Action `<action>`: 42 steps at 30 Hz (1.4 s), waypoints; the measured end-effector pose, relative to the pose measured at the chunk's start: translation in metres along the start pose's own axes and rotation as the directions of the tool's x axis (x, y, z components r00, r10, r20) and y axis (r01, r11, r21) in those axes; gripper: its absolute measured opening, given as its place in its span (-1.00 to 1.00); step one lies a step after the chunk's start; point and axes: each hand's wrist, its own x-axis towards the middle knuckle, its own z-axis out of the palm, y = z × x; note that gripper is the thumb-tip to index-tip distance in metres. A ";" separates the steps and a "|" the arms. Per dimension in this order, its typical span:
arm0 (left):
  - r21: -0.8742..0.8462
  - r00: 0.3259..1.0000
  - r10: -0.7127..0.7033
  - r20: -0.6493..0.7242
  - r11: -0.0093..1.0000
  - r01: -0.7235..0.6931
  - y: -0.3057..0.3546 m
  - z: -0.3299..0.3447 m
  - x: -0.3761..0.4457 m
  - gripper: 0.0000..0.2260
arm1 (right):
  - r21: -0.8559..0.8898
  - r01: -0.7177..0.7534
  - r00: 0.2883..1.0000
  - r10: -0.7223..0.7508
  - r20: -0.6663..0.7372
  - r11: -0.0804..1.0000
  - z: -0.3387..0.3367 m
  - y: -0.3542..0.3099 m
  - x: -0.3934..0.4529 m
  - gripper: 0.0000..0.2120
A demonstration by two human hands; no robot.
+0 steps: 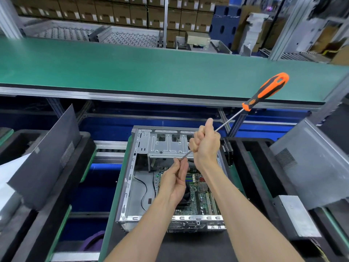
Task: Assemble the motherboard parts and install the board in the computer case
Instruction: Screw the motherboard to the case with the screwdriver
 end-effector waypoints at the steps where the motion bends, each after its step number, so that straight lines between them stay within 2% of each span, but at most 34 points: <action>1: 0.013 1.000 0.002 -0.003 1.000 -0.002 0.000 0.000 0.000 -0.86 | -0.005 0.006 1.000 -0.006 0.009 1.000 -0.001 0.000 0.000 -0.40; 4: 0.017 1.000 0.012 -0.014 1.000 -0.011 -0.001 0.002 0.000 -0.84 | -0.002 0.015 1.000 -0.015 0.005 1.000 -0.001 0.000 0.000 -0.40; 8: -0.061 0.999 0.037 0.003 0.997 -0.037 -0.007 0.006 0.000 -0.86 | 0.042 0.009 0.995 -0.005 -0.098 0.999 0.002 0.000 0.000 -0.43; 11: -0.084 0.999 0.029 0.027 0.996 -0.027 -0.007 0.008 0.001 -0.83 | 0.047 0.009 0.993 -0.003 -0.115 0.999 0.005 -0.002 0.001 -0.44; 16: -0.017 0.997 0.036 0.073 0.999 -0.035 -0.002 0.005 0.004 -0.77 | 0.022 0.008 0.995 -0.006 -0.101 1.000 0.010 -0.007 0.005 -0.43; 21: 0.107 0.994 0.009 0.112 0.994 -0.021 0.007 -0.008 0.010 -0.55 | -0.007 0.002 0.996 -0.002 -0.094 1.000 0.010 -0.006 0.007 -0.45; 24: 0.171 0.999 0.048 -0.009 0.984 -0.045 0.015 -0.022 0.012 -0.51 | -0.025 -0.002 0.996 0.000 -0.084 1.000 0.012 -0.004 0.008 -0.45; 27: 0.317 0.950 0.239 -0.201 0.933 -0.167 0.018 -0.029 0.018 -0.68 | -0.083 0.000 0.998 -0.004 -0.055 0.997 0.015 0.001 0.006 -0.44; 29: 0.521 0.902 0.386 -0.193 0.819 -0.239 0.020 -0.027 0.018 -0.78 | -0.126 -0.004 1.000 0.000 -0.030 0.992 0.016 0.006 0.004 -0.44; 31: 0.739 0.867 0.498 0.018 0.577 -0.347 0.022 -0.022 0.014 -0.90 | -0.161 -0.005 1.000 0.004 -0.009 0.987 0.018 0.012 0.001 -0.45; 32: 0.814 0.845 0.508 0.169 0.412 -0.410 0.024 -0.018 0.010 -0.86 | -0.176 -0.006 1.000 0.005 -0.004 0.984 0.019 0.016 0.000 -0.46; 34: 0.857 0.807 0.433 0.402 0.133 -0.498 0.030 -0.009 0.007 -0.79 | -0.209 -0.008 1.000 0.009 0.001 0.978 0.021 0.023 -0.002 -0.46; 36: 0.852 0.790 0.332 0.516 -0.104 -0.513 0.037 0.001 0.008 -0.84 | -0.248 -0.015 1.000 0.020 0.020 0.969 0.022 0.029 -0.004 -0.44; 37: 0.841 0.790 0.290 0.540 -0.178 -0.510 0.042 0.005 0.011 -0.91 | -0.268 -0.023 0.999 0.033 0.034 0.963 0.022 0.031 -0.005 -0.44; 39: 0.821 0.788 0.249 0.563 -0.277 -0.499 0.053 0.010 0.017 -0.81 | -0.326 -0.038 0.995 0.065 0.073 0.945 0.024 0.034 -0.005 -0.45; 40: 0.827 0.799 0.242 0.550 -0.291 -0.481 0.059 0.012 0.020 -0.79 | -0.362 -0.034 0.992 0.076 0.101 0.932 0.025 0.033 -0.005 -0.45; 42: 0.860 0.832 0.243 0.499 -0.260 -0.440 0.069 0.013 0.024 -0.95 | -0.405 -0.012 0.980 0.091 0.176 0.914 0.029 0.026 -0.002 -0.47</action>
